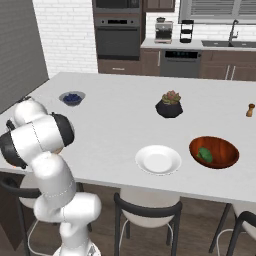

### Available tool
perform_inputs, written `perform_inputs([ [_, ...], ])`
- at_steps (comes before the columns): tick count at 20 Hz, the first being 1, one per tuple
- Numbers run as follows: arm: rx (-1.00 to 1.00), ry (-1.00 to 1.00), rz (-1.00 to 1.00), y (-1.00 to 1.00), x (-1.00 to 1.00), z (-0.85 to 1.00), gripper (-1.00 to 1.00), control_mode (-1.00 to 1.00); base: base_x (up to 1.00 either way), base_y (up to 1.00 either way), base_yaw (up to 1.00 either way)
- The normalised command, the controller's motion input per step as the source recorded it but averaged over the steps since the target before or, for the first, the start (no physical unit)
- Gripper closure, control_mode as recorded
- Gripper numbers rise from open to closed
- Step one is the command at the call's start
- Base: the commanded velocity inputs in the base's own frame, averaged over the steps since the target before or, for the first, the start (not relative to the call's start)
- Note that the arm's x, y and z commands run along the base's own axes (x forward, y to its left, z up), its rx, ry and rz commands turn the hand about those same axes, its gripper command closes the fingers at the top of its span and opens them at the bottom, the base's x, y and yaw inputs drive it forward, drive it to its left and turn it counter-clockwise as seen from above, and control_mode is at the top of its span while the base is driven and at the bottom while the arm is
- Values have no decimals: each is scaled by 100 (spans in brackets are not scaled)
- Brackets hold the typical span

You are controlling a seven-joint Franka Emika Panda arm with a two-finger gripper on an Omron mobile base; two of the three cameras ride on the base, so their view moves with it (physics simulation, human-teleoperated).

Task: Pick the chicken drumstick and broccoli from their plates and place them in the bowl. Then put the bowl in the fridge.

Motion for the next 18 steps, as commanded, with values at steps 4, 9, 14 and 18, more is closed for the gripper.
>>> perform_inputs([
  [4,4,-1,-11,-84,-18,68,100,-100,0,0,0],
  [9,7,-3,-18,-94,0,59,100,-100,0,0,0],
  [14,0,-9,-21,-100,0,38,100,-100,0,0,0],
  [18,0,-9,-28,-100,0,35,100,-100,0,0,0],
])
